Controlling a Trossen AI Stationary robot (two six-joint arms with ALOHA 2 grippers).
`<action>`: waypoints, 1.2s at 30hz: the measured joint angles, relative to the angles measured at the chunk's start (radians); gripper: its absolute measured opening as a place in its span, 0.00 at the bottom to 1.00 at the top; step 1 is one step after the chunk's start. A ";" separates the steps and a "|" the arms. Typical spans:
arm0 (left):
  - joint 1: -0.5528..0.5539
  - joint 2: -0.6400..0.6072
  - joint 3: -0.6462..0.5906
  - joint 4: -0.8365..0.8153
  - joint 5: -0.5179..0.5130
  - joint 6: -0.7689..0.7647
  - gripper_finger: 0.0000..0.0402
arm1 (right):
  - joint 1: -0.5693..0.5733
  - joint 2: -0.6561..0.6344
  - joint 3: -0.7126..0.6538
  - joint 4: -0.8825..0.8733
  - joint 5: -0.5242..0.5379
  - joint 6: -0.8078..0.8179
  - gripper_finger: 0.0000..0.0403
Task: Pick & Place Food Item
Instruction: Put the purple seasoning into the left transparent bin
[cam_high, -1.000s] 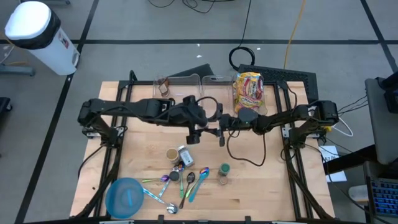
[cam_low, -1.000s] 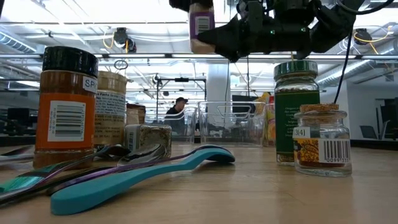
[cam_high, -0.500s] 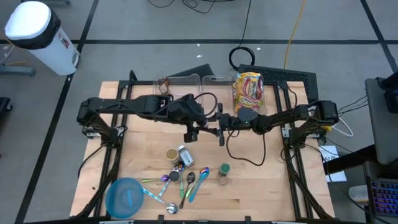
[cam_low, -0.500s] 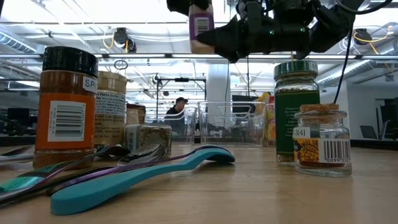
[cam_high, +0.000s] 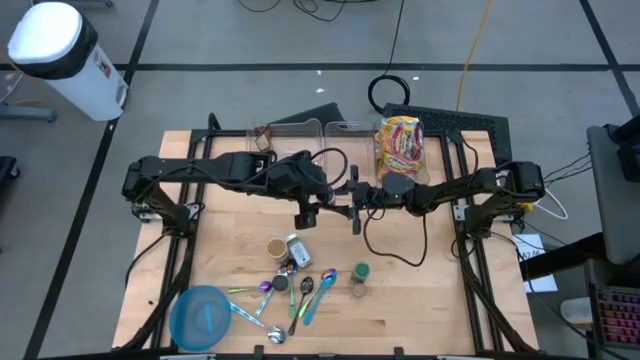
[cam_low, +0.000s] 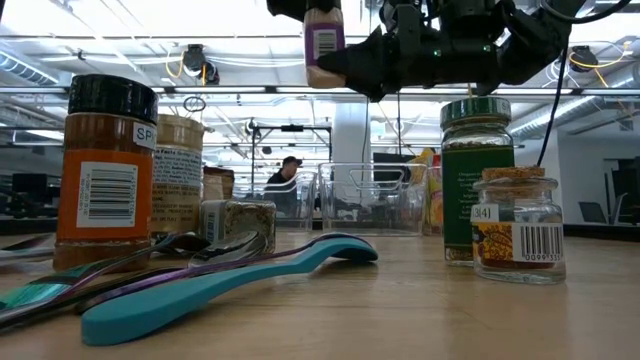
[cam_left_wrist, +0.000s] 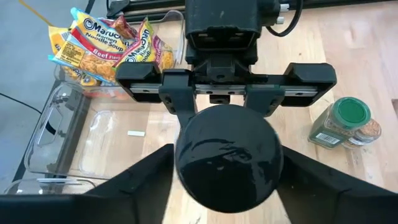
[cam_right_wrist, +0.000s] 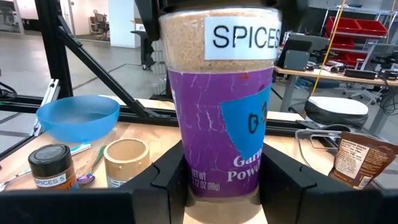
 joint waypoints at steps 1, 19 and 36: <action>0.000 0.000 0.000 0.000 0.000 0.000 0.59 | 0.000 0.000 0.000 0.000 0.000 0.000 0.35; 0.142 -0.143 -0.030 -0.080 -0.235 -0.018 0.51 | -0.019 -0.290 -0.007 -0.464 -0.019 0.005 0.70; 0.641 -0.274 -0.565 0.212 0.058 -0.150 0.51 | -0.024 -0.476 -0.002 -0.642 0.002 0.003 0.72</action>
